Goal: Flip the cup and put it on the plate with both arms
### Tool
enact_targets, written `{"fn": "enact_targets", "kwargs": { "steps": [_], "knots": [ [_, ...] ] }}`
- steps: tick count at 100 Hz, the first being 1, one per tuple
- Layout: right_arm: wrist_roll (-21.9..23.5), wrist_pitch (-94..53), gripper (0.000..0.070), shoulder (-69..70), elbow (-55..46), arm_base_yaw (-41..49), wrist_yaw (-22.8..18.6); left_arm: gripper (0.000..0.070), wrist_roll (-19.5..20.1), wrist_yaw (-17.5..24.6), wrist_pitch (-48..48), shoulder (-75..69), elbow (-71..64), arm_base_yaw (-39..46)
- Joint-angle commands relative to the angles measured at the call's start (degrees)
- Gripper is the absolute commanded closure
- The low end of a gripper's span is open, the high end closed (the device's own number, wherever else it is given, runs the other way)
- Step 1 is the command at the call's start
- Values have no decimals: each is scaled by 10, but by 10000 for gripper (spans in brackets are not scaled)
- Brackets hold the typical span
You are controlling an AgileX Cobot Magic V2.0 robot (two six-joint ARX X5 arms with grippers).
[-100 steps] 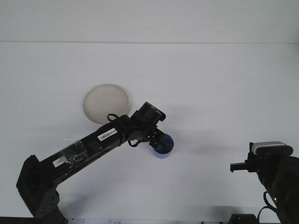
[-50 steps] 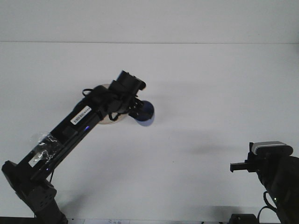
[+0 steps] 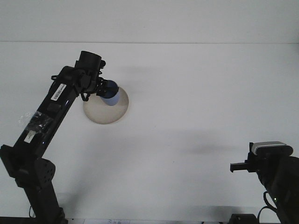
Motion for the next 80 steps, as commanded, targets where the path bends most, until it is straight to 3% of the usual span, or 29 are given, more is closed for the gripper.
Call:
{"fn": "enact_targets", "kwargs": {
  "steps": [1, 62, 68, 80],
  "knots": [
    [6, 3, 699, 3, 3, 1, -1, 688, 4, -1, 2, 22, 10, 6],
    [6, -15, 699, 3, 3, 1, -1, 681, 2, -1, 12, 71, 9, 40],
    [6, -14, 699, 3, 3, 1, -1, 657, 1, -1, 15, 72, 9, 40],
    [6, -13, 699, 3, 3, 1, -1, 523, -1, -1, 18, 73, 9, 40]
  ]
}}
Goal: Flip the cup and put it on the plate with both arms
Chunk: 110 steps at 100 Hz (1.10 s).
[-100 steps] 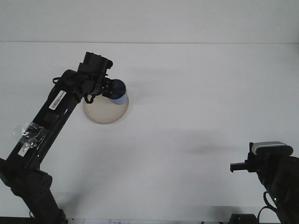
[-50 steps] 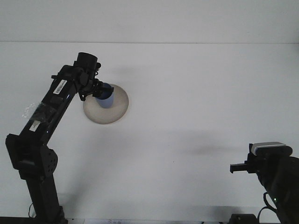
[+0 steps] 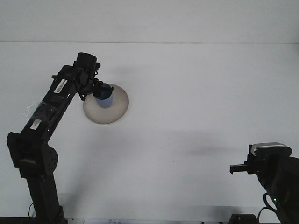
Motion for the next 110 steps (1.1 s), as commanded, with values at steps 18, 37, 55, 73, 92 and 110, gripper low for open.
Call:
{"fn": "enact_targets", "kwargs": {
  "steps": [18, 37, 55, 73, 92, 110],
  "knots": [
    [6, 10, 699, 3, 3, 1, -1, 430, -2, -1, 3, 16, 10, -1],
    [6, 23, 699, 3, 3, 1, -1, 394, -17, -1, 5, 10, 10, 2],
    [5, 23, 699, 3, 3, 1, 0, 2, -28, -1, -1, -30, 10, 7],
    [4, 30, 699, 3, 3, 1, 1, 0, -30, -1, -8, -116, 10, 7],
    [4, 34, 699, 3, 3, 0, 1, 0, -38, -1, 12, -223, -12, 3],
    [6, 34, 699, 3, 3, 0, 1, 0, -47, -1, 77, -343, -127, -4]
  ]
}}
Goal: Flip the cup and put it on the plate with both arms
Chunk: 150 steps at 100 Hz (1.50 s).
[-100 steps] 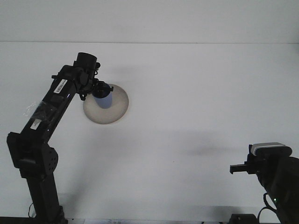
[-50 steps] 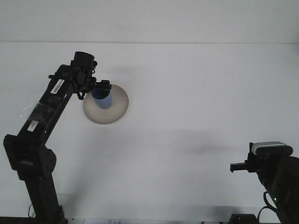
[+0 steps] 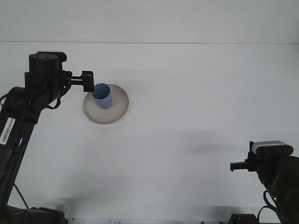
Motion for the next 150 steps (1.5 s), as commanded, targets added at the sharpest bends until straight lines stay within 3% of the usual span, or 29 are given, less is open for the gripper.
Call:
{"fn": "enact_targets", "kwargs": {
  "steps": [1, 32, 54, 61, 72, 77, 127, 136, 150],
  "knots": [
    [6, 8, 699, 3, 3, 0, 0, 0, -11, -1, 27, -33, -44, -5],
    [6, 27, 699, 3, 3, 0, 0, 0, -43, -1, 218, -252, -403, -25],
    [6, 48, 699, 3, 3, 0, 0, 1, -55, -1, 287, -354, -599, -28],
    [6, 54, 699, 3, 3, 0, 0, 162, -55, -1, 287, -367, -623, -28],
    [6, 69, 699, 3, 3, 0, 0, 559, -55, -1, 289, -372, -631, -28],
    [6, 73, 699, 3, 3, 0, 0, 700, -55, -1, 295, -372, -631, -28],
    [6, 83, 699, 3, 3, 0, 0, 688, -53, -1, 352, -375, -631, -28],
    [6, 83, 699, 3, 3, 0, 0, 688, -31, -1, 369, -376, -631, -28],
    [6, 83, 699, 3, 3, 0, 0, 688, -27, -2, 404, -376, -631, -28]
  ]
}}
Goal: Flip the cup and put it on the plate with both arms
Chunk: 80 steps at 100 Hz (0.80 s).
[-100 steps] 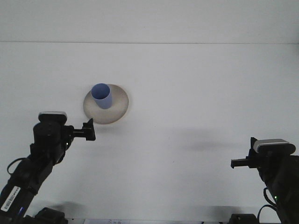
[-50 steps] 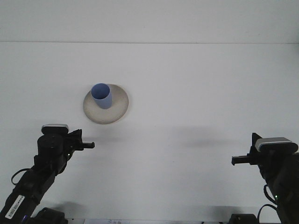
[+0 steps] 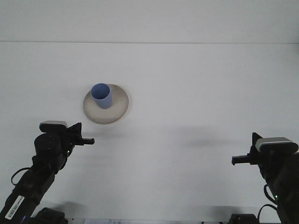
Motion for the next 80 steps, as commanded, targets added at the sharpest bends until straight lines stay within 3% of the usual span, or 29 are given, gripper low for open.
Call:
{"fn": "enact_targets", "kwargs": {
  "steps": [1, 11, 35, 64, 80],
  "knots": [
    [6, 6, 699, 3, 3, 0, 0, 688, 13, -2, 25, 2, 8, -2],
    [6, 6, 699, 3, 3, 0, 0, 688, 17, -4, 79, -9, 1, 3],
    [6, 6, 699, 3, 3, 0, 0, 688, 79, -5, 199, -58, -82, 6],
    [6, 6, 699, 3, 3, 0, 0, 688, 75, -16, 188, -241, -258, 42],
    [6, 6, 699, 3, 3, 0, 0, 688, 75, -16, 134, -357, -317, 61]
  ]
}}
